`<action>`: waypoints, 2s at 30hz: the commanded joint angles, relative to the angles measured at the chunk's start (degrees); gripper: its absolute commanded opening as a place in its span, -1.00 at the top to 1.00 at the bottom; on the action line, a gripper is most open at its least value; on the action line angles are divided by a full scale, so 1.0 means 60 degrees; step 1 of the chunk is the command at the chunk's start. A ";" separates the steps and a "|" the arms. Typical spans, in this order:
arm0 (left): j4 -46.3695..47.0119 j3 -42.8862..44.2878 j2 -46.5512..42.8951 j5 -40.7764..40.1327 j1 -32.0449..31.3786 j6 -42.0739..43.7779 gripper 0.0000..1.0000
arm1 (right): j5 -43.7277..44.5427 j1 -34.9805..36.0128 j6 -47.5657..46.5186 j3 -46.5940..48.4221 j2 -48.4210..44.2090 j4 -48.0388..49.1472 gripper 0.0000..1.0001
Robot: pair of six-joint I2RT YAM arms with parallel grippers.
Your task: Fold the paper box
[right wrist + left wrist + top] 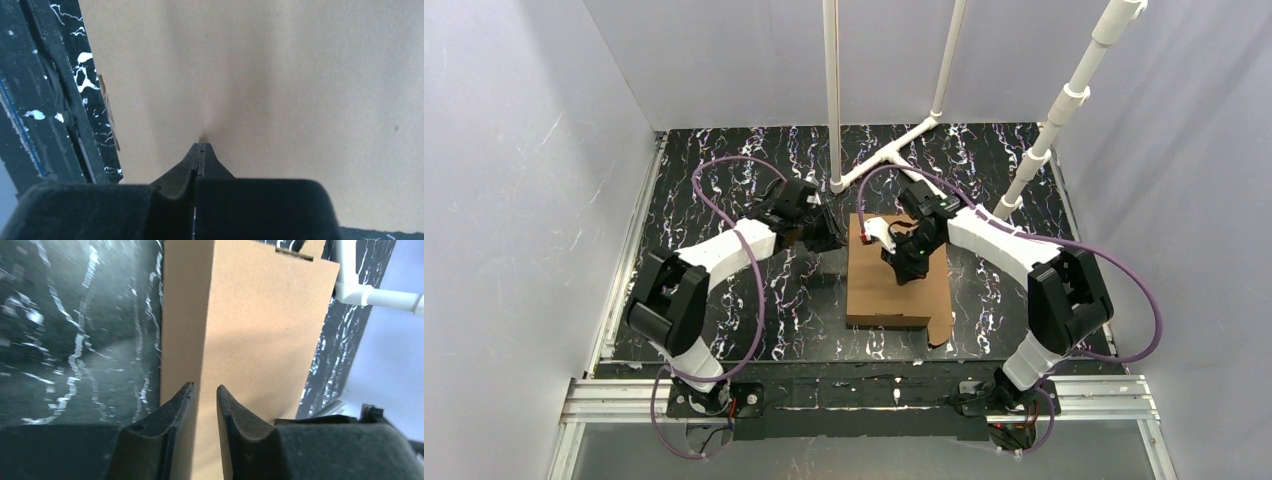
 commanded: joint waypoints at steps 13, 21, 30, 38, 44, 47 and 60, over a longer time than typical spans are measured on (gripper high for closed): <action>-0.0870 -0.4058 -0.7595 0.0795 0.1235 0.2887 -0.97 | 0.0870 -0.2283 -0.2336 -0.3370 -0.4774 0.1313 0.97; -0.2431 -0.4930 -1.0986 0.1325 0.1331 0.2396 -0.97 | 0.0373 -0.2534 -0.4538 -0.3955 -0.4046 0.1339 0.97; -0.2667 -0.5684 -1.1539 0.1403 0.1336 0.1530 -0.97 | 0.0328 -0.1418 -0.3876 -0.3948 -0.2994 0.2242 0.97; -0.2919 -0.5709 -1.1667 0.1067 0.1331 0.1515 -0.97 | -0.0797 0.0594 -0.1739 -0.3167 -0.1708 0.3314 0.97; -0.2851 -0.6081 -1.1680 0.1065 0.1331 0.1094 -0.97 | -0.0741 0.1905 0.0481 -0.0919 0.0542 0.4208 0.97; -0.2931 -0.6097 -1.1723 0.1046 0.1341 0.1019 -0.97 | -0.1387 0.2134 0.0698 -0.0153 0.1016 0.3480 0.97; -0.2276 -0.6632 -1.0445 0.1339 0.1211 0.0288 -0.78 | -0.1878 -0.1611 0.1650 -0.3045 -0.3279 0.4336 -0.38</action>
